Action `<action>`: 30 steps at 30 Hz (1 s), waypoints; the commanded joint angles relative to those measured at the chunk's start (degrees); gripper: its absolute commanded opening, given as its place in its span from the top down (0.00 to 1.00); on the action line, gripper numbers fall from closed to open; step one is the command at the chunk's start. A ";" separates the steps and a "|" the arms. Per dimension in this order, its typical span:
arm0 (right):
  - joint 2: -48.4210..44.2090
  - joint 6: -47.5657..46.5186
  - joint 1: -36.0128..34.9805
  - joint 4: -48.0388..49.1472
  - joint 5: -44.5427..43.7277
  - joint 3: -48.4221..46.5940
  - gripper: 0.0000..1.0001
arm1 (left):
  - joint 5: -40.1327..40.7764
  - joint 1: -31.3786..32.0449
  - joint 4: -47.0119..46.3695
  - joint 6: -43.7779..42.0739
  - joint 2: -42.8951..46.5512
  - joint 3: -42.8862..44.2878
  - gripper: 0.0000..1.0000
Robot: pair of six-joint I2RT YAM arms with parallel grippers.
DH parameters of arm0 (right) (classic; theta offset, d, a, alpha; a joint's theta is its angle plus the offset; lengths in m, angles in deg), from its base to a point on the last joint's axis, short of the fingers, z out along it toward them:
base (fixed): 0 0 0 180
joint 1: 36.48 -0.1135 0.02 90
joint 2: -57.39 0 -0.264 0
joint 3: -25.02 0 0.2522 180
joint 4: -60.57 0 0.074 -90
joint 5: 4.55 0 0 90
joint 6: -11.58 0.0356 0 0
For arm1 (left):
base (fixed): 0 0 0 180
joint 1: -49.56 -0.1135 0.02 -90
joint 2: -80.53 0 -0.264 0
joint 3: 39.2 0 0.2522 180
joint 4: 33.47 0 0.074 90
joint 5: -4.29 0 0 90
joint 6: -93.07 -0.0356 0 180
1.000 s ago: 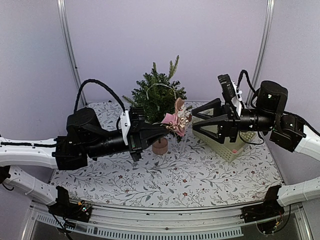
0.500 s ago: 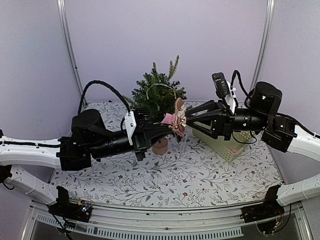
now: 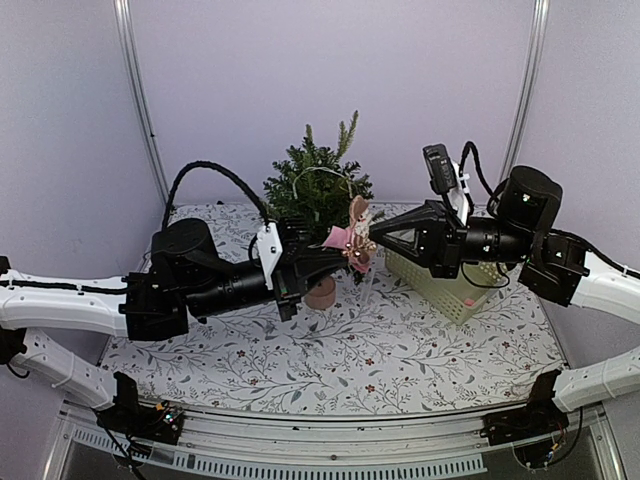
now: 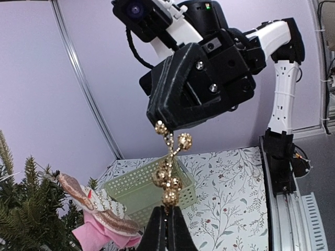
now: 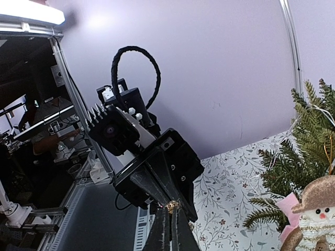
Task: Decorate the small christmas tree
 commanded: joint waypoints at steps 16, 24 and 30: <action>-5.68 -5.29 7.07 1.19 -12.16 0.70 1.00 | 1.79 -2.28 0.42 3.53 6.61 -1.33 0.07; -0.01 -0.22 27.40 7.74 -4.00 -1.60 1.00 | 1.46 -8.88 2.45 8.91 11.13 -1.93 0.01; 11.25 1.57 33.47 9.09 1.77 -9.83 1.00 | 1.79 -13.41 2.35 11.59 12.11 -2.35 0.01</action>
